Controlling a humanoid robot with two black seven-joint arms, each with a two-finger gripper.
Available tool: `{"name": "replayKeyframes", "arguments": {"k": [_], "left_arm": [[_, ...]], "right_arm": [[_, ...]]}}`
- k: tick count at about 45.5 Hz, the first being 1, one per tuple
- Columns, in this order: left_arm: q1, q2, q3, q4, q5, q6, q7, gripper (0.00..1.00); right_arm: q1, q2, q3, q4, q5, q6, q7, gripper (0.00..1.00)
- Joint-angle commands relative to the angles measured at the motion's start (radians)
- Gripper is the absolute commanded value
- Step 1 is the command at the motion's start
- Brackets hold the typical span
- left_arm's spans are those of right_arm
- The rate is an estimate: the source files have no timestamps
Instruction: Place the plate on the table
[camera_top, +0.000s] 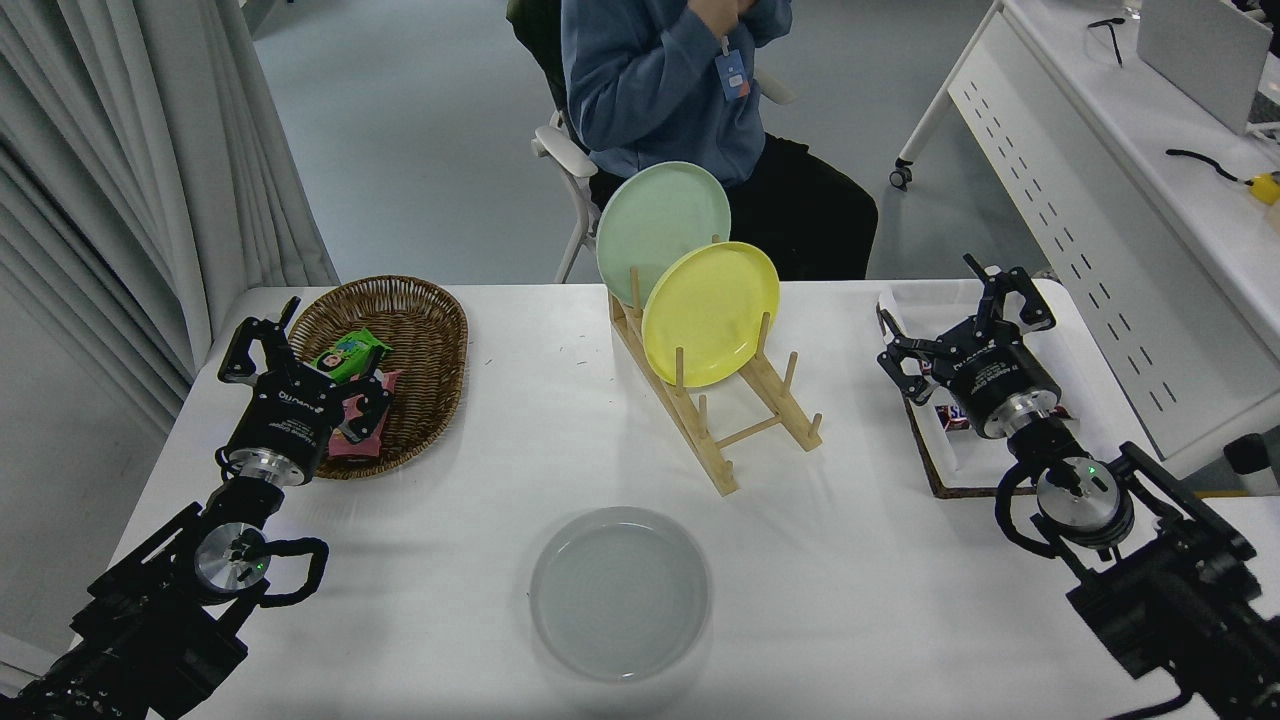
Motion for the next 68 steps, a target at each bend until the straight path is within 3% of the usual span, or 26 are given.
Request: {"name": "replayKeyframes", "arguments": {"k": [1,22,68], "left_arm": [[0.0,0.0,0.0,-0.001,0.0,0.0,0.0,1.0],[0.0,0.0,0.0,-0.001,0.0,0.0,0.0,1.0],[0.0,0.0,0.0,-0.001,0.0,0.0,0.0,1.0]], "right_arm": [[-0.083,0.098,0.166,-0.008,-0.124,0.021,0.005,0.99],[-0.101,0.167,0.2,-0.092,-0.135,0.044,0.008,0.99],[-0.037,0.146,0.189,-0.112,-0.118,0.038,0.008,1.0]]}}
